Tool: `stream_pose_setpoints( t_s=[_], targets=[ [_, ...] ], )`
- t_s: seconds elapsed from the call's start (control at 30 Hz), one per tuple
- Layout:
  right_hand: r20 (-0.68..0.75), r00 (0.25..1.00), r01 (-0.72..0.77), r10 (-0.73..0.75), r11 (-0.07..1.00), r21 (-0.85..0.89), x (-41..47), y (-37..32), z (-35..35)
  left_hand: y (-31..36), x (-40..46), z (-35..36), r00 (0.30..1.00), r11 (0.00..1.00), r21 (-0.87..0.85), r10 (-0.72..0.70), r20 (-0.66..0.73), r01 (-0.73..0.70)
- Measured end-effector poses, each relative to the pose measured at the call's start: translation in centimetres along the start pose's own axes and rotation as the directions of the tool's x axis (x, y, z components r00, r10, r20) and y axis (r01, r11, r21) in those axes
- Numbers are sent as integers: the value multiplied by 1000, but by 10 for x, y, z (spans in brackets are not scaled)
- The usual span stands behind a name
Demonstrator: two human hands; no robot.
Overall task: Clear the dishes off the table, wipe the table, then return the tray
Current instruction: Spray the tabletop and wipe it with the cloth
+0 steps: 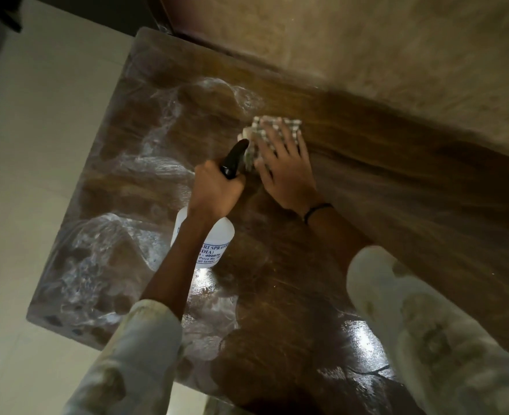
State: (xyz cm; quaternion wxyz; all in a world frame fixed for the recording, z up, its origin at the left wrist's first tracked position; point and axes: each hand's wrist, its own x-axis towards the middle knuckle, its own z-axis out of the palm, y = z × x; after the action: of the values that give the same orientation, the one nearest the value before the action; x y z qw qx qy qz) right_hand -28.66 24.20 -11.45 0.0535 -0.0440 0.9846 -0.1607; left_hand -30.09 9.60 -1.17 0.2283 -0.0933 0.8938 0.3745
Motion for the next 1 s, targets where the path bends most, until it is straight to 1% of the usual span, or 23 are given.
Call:
stream_pose_setpoints(
  t_s=[0.07,0.13,0.2,0.27,0.37,0.43,0.5,0.57,0.63,0.7,0.77,0.87,0.93,1.0],
  targets=[
    [43,994,103,-102,994,-19,-35,9,-4,-2,1,-2,1000,1000,-16,-6,-9,6],
    [94,988,128,-124,991,-37,-67,29,-12,-3,1,-3,1000,1000,-22,-18,-10,18],
    [94,993,78,-73,995,-55,-80,50,-21,-4,1,-3,1000,1000,-22,-11,-6,11],
    [72,997,15,-10,997,-72,-70,60,-25,-3,-1,-4,1000,1000,1,-3,-2,3],
    [13,993,-119,120,991,-55,-24,46,-22,-5,0,-3,1000,1000,-17,-7,-2,7],
    [-23,986,-166,166,986,-22,5,28,-16,-7,1,-1,1000,999,-33,1,12,-1],
    [-14,992,-126,126,992,-10,16,5,-6,-8,1,1,1000,1000,-28,13,14,-12],
    [18,1000,-8,9,1000,-21,2,-10,1,-7,1,1,1000,999,-34,13,13,-13],
    [62,991,123,-121,992,-27,-23,-6,0,-7,2,0,1000,999,-49,0,20,1],
    [100,979,185,-180,982,-37,-45,14,-5,-8,6,0,1000,998,-64,-21,12,22],
    [100,985,147,-142,988,-47,-51,33,-13,-8,8,0,999,997,-65,-38,-7,38],
    [81,996,33,-31,999,-27,-48,36,-15,-7,12,0,997,996,-55,-73,10,73],
    [74,997,16,-15,1000,-14,-47,32,-13,-2,17,-1,996,994,-51,-90,27,91],
    [63,998,24,-24,1000,-10,-48,33,-12,7,24,-2,997,995,-68,-77,2,77]
  ],
)
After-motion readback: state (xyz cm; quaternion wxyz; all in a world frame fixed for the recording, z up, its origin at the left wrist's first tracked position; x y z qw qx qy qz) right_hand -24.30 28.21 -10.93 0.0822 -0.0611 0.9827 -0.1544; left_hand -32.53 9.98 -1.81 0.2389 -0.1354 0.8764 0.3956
